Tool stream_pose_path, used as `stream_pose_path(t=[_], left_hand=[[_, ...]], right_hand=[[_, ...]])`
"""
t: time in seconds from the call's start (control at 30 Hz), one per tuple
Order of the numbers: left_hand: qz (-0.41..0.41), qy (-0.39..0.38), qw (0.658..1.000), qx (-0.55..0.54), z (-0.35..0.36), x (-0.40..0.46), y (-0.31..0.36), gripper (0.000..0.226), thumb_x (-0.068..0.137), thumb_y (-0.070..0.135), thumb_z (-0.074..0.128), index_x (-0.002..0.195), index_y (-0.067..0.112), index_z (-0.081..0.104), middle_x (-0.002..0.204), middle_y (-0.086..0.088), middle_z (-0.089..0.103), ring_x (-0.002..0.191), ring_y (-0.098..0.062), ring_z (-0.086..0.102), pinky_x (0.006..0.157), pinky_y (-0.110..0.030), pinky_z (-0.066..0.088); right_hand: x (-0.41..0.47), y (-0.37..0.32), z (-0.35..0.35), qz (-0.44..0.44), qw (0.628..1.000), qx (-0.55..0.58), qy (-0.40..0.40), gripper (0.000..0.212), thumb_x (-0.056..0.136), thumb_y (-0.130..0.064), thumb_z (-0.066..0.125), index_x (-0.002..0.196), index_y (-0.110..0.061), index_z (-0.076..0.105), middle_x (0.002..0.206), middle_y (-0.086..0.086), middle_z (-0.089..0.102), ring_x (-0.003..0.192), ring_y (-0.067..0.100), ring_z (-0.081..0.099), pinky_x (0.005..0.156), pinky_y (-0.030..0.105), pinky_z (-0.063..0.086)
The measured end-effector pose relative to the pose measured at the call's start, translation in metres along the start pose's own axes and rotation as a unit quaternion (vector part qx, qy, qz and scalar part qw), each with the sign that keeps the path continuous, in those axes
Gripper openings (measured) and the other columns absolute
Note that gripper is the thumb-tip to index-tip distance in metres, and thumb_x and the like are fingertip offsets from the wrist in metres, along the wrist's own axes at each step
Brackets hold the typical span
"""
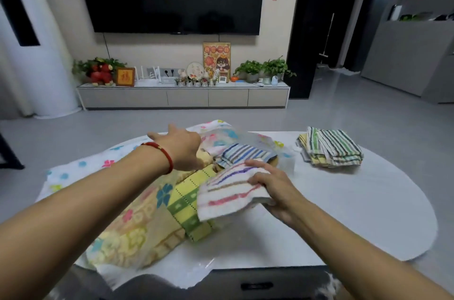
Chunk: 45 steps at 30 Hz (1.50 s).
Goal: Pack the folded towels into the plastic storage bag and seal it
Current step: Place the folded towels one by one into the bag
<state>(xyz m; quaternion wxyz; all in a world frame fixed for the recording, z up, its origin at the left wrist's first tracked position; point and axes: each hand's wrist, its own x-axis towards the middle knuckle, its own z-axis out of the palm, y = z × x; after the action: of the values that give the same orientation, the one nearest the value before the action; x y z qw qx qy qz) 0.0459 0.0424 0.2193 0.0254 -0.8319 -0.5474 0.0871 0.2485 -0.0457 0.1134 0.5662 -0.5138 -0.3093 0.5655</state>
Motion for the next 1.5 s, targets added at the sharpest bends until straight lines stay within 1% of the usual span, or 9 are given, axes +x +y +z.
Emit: stream_pose_path(t=[0.13,0.23,0.3,0.43,0.53,0.73,0.87,1.17,1.5], left_hand=[[-0.004,0.011,1.000,-0.009,-0.010,0.005,-0.002,0.055,0.084,0.047,0.060,0.132,0.022,0.051,0.133,-0.010,0.054,0.137,-0.042,0.028,0.095,-0.081,0.028],[-0.002,0.010,1.000,-0.008,-0.005,0.006,0.000,0.054,0.085,0.049,0.059,0.132,0.024,0.051,0.132,-0.008,0.055,0.136,-0.040,0.028,0.098,-0.078,0.028],[-0.002,0.012,1.000,-0.008,-0.002,0.007,0.000,0.055,0.085,0.050,0.059,0.133,0.025,0.051,0.132,-0.007,0.055,0.137,-0.039,0.028,0.099,-0.077,0.028],[0.003,0.022,1.000,-0.013,0.001,0.007,-0.001,0.054,0.086,0.048,0.060,0.134,0.025,0.050,0.129,-0.007,0.056,0.133,-0.036,0.032,0.100,-0.077,0.027],[0.005,0.025,1.000,-0.012,0.003,0.007,-0.001,0.055,0.086,0.049,0.060,0.134,0.025,0.050,0.128,-0.007,0.057,0.134,-0.036,0.031,0.099,-0.077,0.028],[0.004,0.030,0.999,-0.018,0.005,0.010,-0.003,0.057,0.086,0.048,0.062,0.137,0.026,0.048,0.137,-0.007,0.054,0.143,-0.039,0.021,0.101,-0.080,0.019],[0.006,0.029,0.999,-0.023,0.005,0.010,-0.004,0.057,0.085,0.048,0.062,0.136,0.027,0.048,0.135,-0.006,0.056,0.141,-0.038,0.022,0.100,-0.079,0.021],[0.025,0.025,0.999,-0.030,0.010,0.010,-0.003,0.054,0.084,0.047,0.059,0.134,0.029,0.048,0.136,-0.005,0.055,0.144,-0.044,0.014,0.099,-0.083,0.018],[0.036,0.037,0.999,-0.017,0.031,0.009,0.018,0.062,0.086,0.051,0.058,0.142,0.031,0.040,0.146,-0.001,0.045,0.144,-0.043,0.015,0.105,-0.077,0.019]], right_hand=[[0.010,0.083,0.056,-0.051,0.996,-0.023,0.068,0.045,0.089,-0.009,0.072,0.128,-0.030,0.065,0.130,0.008,0.066,0.111,0.025,0.070,0.096,0.046,0.060],[0.010,0.119,0.080,0.032,0.988,-0.142,-0.059,0.054,0.094,-0.020,0.070,0.145,-0.028,0.052,0.122,-0.005,0.063,0.087,0.002,0.074,0.073,0.020,0.061],[0.012,0.118,0.079,0.033,0.973,-0.200,-0.113,0.053,0.092,-0.017,0.068,0.142,-0.030,0.056,0.120,-0.003,0.065,0.072,0.004,0.075,0.064,0.023,0.062],[0.029,0.097,0.049,-0.126,0.894,-0.401,0.152,0.023,0.094,-0.024,0.062,0.116,-0.027,0.069,0.107,-0.003,0.071,0.095,0.017,0.070,0.080,0.036,0.060],[0.049,0.087,0.025,-0.092,0.851,-0.471,0.213,0.041,0.096,-0.035,0.062,0.132,-0.019,0.051,0.131,0.007,0.055,0.121,0.029,0.054,0.096,0.040,0.050],[0.074,0.077,0.031,-0.015,0.901,-0.419,0.114,0.055,0.084,-0.021,0.071,0.128,-0.028,0.039,0.115,0.003,0.056,0.094,0.024,0.057,0.078,0.033,0.048],[0.077,0.070,0.037,0.121,0.979,-0.157,-0.042,0.035,0.088,-0.015,0.067,0.122,-0.020,0.068,0.118,0.012,0.070,0.115,0.032,0.068,0.101,0.051,0.056],[0.075,0.098,0.073,-0.029,0.963,0.247,-0.099,0.051,0.096,0.003,0.060,0.135,-0.030,0.065,0.130,0.018,0.070,0.109,0.032,0.070,0.091,0.049,0.057],[0.062,0.100,0.046,0.025,0.967,-0.243,-0.069,0.054,0.087,-0.014,0.066,0.135,-0.037,0.061,0.137,0.005,0.061,0.111,0.025,0.067,0.093,0.043,0.061]])
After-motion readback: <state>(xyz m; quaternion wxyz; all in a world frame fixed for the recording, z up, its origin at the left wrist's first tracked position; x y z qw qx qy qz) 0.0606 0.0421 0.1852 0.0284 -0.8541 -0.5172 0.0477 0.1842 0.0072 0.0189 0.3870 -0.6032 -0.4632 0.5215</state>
